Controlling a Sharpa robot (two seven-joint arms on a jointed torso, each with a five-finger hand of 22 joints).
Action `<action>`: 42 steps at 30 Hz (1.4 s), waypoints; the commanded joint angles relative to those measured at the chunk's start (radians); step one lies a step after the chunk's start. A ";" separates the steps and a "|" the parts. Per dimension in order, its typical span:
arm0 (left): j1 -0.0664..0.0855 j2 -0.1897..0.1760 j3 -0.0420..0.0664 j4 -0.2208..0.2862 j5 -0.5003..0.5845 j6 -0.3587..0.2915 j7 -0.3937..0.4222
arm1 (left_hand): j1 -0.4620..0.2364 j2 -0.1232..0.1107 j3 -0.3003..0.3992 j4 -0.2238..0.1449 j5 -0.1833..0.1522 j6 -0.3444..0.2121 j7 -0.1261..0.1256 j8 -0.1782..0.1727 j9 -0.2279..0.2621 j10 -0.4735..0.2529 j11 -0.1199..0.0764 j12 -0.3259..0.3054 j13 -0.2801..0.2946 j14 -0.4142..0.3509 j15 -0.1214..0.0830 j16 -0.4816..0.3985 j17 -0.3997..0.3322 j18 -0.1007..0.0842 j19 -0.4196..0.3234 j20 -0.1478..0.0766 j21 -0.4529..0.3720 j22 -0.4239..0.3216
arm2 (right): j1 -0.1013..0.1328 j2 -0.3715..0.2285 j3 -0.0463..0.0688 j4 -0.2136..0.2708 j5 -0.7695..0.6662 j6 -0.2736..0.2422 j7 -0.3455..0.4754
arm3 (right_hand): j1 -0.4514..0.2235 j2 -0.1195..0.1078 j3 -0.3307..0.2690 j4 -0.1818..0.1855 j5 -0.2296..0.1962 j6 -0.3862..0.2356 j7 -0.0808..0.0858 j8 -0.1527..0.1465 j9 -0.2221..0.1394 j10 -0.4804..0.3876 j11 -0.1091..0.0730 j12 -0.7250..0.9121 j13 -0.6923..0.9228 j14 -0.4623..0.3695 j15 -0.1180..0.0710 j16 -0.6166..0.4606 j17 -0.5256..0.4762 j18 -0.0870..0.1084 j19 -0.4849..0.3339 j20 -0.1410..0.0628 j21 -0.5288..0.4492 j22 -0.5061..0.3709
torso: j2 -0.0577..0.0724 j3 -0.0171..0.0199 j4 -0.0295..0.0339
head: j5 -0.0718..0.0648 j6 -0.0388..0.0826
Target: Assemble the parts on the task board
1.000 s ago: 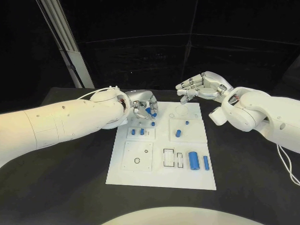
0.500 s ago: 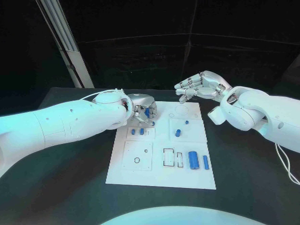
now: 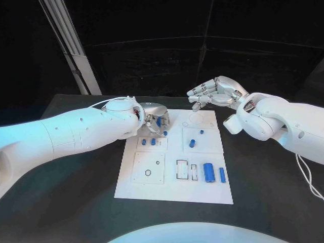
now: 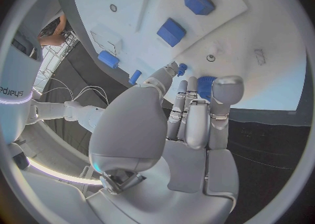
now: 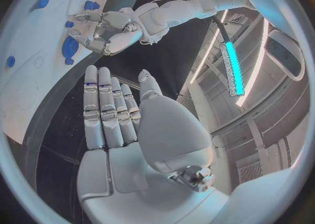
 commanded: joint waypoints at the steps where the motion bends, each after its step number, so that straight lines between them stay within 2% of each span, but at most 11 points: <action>1: -0.001 0.010 0.001 -0.011 -0.009 0.017 0.000 | 0.000 0.013 0.003 -0.003 -0.004 0.009 0.000 -0.008 -0.001 0.010 -0.002 -0.006 -0.003 0.031 -0.004 0.006 0.000 -0.016 0.007 -0.002 0.007 0.006 | 0.002 0.002 0.000 0.001 -0.005 0.000 0.010 | -0.001 0.006 -0.001 -0.007 0.005 -0.006 0.001 0.002 0.001 -0.007 0.000 0.007 0.000 -0.004 0.000 -0.004 -0.001 0.003 0.003 0.004 -0.003 -0.001 | 0.000 -0.0007 0.0010 | 0.000 -0.002; 10: -0.006 0.031 0.001 -0.037 -0.009 0.023 0.002 | 0.007 0.020 0.011 -0.008 -0.003 0.013 0.000 -0.015 -0.002 0.015 -0.003 -0.012 -0.008 0.031 -0.004 0.007 -0.001 -0.017 0.007 -0.002 0.015 0.015 | 0.002 0.003 0.000 0.002 -0.005 0.001 0.008 | -0.001 0.007 -0.001 -0.007 0.005 -0.006 0.001 0.002 0.001 -0.007 0.000 0.007 0.000 -0.005 0.000 -0.004 -0.001 0.003 0.003 0.004 -0.003 -0.002 | 0.000 0.0001 0.0001 | 0.004 -0.006; 20: -0.008 0.047 0.002 -0.061 -0.009 0.039 0.002 | 0.010 0.026 0.019 -0.011 -0.003 0.017 0.000 -0.020 -0.001 0.021 -0.003 -0.017 -0.012 0.032 -0.004 0.009 0.000 -0.018 0.009 -0.002 0.023 0.026 | 0.002 0.003 0.001 0.004 -0.005 0.001 0.008 | -0.001 0.007 -0.001 -0.007 0.006 -0.006 0.001 0.002 0.001 -0.007 0.000 0.007 0.000 -0.005 0.000 -0.004 -0.001 0.003 0.003 0.004 -0.004 -0.002 | 0.000 0.0014 -0.0022 | 0.005 -0.005; 31: -0.016 0.060 0.002 -0.073 -0.009 0.059 0.005 | 0.012 0.031 0.029 -0.014 -0.003 0.031 -0.003 -0.023 0.000 0.036 -0.006 -0.020 -0.015 0.032 -0.006 0.010 -0.002 -0.020 0.010 -0.003 0.037 0.043 | 0.002 0.006 0.001 0.005 -0.005 0.003 0.007 | -0.001 0.007 -0.001 -0.007 0.006 -0.006 0.001 0.002 0.001 -0.007 0.000 0.007 0.000 -0.005 0.000 -0.004 -0.001 0.003 0.003 0.004 -0.004 -0.002 | 0.002 0.0006 -0.0028 | 0.006 -0.003; 37: -0.021 0.064 0.002 -0.075 -0.009 0.067 0.001 | 0.014 0.034 0.035 -0.017 -0.004 0.037 -0.006 -0.024 0.001 0.044 -0.008 -0.022 -0.016 0.032 -0.007 0.011 -0.003 -0.021 0.011 -0.004 0.043 0.050 | 0.002 0.007 0.001 0.005 -0.005 0.004 0.007 | -0.002 0.008 0.000 -0.007 0.006 -0.006 0.001 0.002 0.001 -0.007 0.000 0.008 0.000 -0.005 0.000 -0.004 -0.002 0.003 0.003 0.004 -0.004 -0.002 | 0.001 0.0013 -0.0040 | 0.007 -0.002; 40: -0.022 0.065 0.002 -0.078 -0.009 0.070 -0.004 | 0.017 0.041 0.044 -0.021 -0.006 0.047 -0.008 -0.026 0.001 0.056 -0.011 -0.023 -0.016 0.032 -0.010 0.011 -0.005 -0.022 0.011 -0.006 0.050 0.059 | 0.002 0.007 0.001 0.005 -0.005 0.004 0.007 | -0.002 0.008 0.000 -0.007 0.006 -0.006 0.001 0.002 0.001 -0.007 0.000 0.008 0.000 -0.005 0.000 -0.004 -0.002 0.003 0.003 0.004 -0.004 -0.002 | 0.002 0.0015 -0.0045 | 0.007 -0.003; 42: -0.022 0.065 0.002 -0.080 -0.009 0.071 -0.005 | 0.031 0.052 0.061 -0.031 -0.024 0.059 -0.011 -0.025 0.002 0.072 -0.015 -0.020 -0.014 0.032 -0.015 0.013 -0.004 -0.024 0.013 -0.009 0.061 0.072 | 0.002 0.007 0.001 0.005 -0.005 0.004 0.007 | -0.002 0.008 0.000 -0.007 0.006 -0.006 0.001 0.002 0.001 -0.007 0.000 0.008 0.000 -0.005 0.000 -0.004 -0.002 0.003 0.003 0.004 -0.004 -0.002 | 0.002 0.0015 -0.0043 | 0.007 -0.002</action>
